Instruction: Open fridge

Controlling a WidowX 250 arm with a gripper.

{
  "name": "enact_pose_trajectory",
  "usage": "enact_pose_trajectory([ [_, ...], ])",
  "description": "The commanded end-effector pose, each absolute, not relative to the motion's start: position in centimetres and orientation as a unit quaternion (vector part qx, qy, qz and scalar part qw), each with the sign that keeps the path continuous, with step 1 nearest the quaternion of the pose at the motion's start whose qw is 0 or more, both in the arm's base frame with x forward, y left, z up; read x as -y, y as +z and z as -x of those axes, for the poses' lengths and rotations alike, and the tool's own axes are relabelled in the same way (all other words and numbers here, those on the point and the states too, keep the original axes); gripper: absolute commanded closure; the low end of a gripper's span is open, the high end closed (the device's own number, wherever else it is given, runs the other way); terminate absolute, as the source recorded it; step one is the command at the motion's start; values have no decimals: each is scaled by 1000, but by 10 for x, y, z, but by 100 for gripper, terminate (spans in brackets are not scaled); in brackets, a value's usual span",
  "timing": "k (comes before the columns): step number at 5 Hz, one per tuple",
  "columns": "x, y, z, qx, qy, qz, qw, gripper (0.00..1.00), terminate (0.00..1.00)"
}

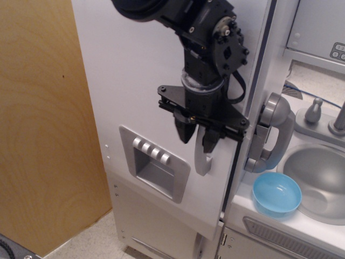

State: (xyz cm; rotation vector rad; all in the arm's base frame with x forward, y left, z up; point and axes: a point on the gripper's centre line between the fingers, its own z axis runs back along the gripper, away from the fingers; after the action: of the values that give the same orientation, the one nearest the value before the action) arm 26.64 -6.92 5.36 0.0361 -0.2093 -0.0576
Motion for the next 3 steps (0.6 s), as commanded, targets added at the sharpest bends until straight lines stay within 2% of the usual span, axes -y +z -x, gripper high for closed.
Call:
enact_pose_trajectory([
  [1,84,67,-221,67,-202,-50,976,0,0],
  [2,120,68,-220,67,-255,-53,963,0,0],
  [3,150,70,-237,54,-272,-30,960,0,0],
])
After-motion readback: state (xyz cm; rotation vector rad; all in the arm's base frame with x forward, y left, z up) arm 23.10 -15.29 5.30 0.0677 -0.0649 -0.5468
